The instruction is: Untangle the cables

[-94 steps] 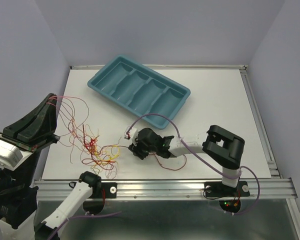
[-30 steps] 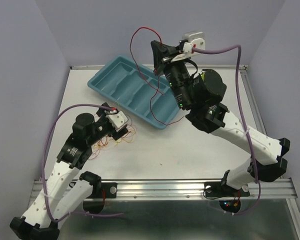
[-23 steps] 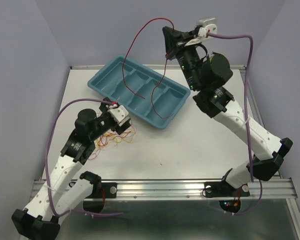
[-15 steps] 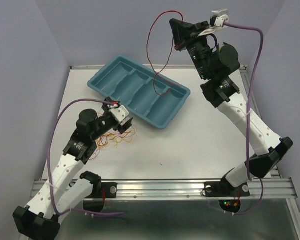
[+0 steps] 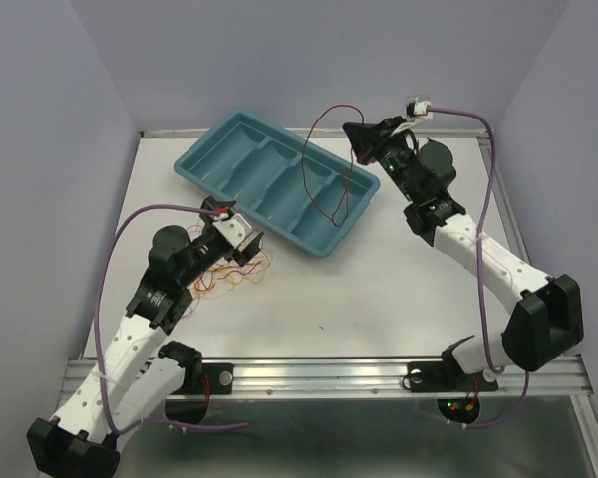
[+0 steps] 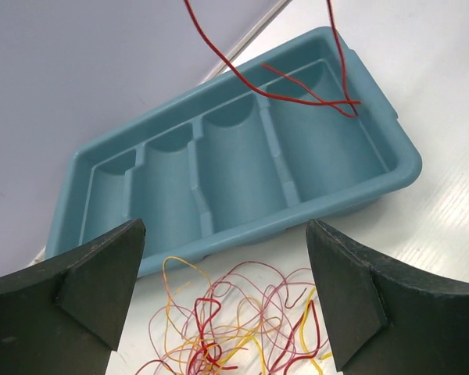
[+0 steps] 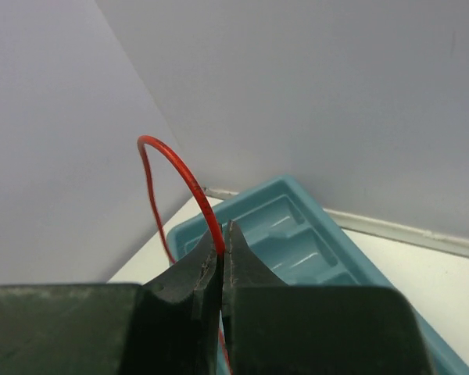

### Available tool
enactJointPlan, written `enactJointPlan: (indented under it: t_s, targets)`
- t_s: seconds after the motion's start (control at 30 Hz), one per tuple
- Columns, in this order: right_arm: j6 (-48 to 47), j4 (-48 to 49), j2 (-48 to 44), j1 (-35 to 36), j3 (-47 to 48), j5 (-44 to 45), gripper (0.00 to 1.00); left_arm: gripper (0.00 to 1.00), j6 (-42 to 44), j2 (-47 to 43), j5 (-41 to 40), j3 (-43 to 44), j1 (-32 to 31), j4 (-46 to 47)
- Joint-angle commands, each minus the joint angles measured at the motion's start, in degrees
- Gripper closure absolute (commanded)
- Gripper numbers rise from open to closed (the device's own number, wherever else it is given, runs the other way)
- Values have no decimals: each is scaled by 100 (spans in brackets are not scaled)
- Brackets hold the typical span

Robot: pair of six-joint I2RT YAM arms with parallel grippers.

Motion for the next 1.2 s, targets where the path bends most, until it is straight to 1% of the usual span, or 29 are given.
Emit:
enactJointPlan:
  t_s: [0.0, 0.1, 0.13, 0.2, 0.3, 0.37, 0.4, 0.43, 0.5, 0.53, 0.63, 0.73, 0.83, 0.9, 0.97, 1.0, 1.03, 1.1, 1.17]
  targets:
    - [170, 916, -689, -15, -554, -301, 99, 5, -113, 4, -39, -9, 22, 424]
    - [118, 925, -838, -24, -1046, -371, 99, 5, -157, 118, 13, 105, 13, 433]
    - [117, 925, -847, -24, -1048, -406, 99, 5, -174, 153, 49, 132, 13, 433]
    - [100, 933, -874, -24, -1337, -416, 99, 5, -183, 268, 154, 193, 13, 424]
    - [187, 942, -865, -24, -1697, -223, 99, 5, -244, 530, 252, 447, 13, 424]
    - [275, 899, -743, -15, -1759, -12, 99, 5, -315, 672, 243, 623, 13, 415]
    - [371, 777, -664, -24, -1751, 302, 99, 5, -393, 751, 277, 833, 13, 406]
    - [442, 732, -585, -24, -1742, 375, 99, 5, -455, 838, 295, 940, 13, 406]
    - [539, 557, -312, -24, -1628, 445, 99, 4, -648, 1155, 479, 1238, 22, 406]
    - [696, 469, -172, -24, -1575, 559, 99, 4, -736, 1451, 523, 1353, 4, 415]
    - [698, 494, -48, -15, -1505, 622, 99, 4, -1017, 1997, 647, 1826, -5, 424]
    - [408, 468, 154, -15, -1129, 52, 99, 4, -1220, 2910, 875, 2267, -13, 371]
    - [364, 267, 295, -24, -759, -344, 99, 4, -1334, 3229, 1138, 2365, -13, 380]
    - [276, 213, 382, -24, -451, -668, 99, 5, -1387, 3283, 1200, 2216, -13, 607]
    - [136, 169, 488, -24, -266, -976, 99, 4, -1414, 3151, 1034, 1900, -5, 809]
    - [92, 160, 549, -24, -91, -1361, 99, 3, -1457, 3099, 947, 1794, -5, 1063]
    - [-13, 169, 681, -24, -20, -1556, 99, 2, -1492, 3037, 806, 1585, -5, 1196]
    - [-49, 151, 822, -15, 155, -2056, 99, 2, -1589, 3028, 805, 1442, -5, 1503]
    - [-102, 160, 1006, -24, 244, -2348, 99, 2, -1651, 3054, 919, 1363, -5, 1610]
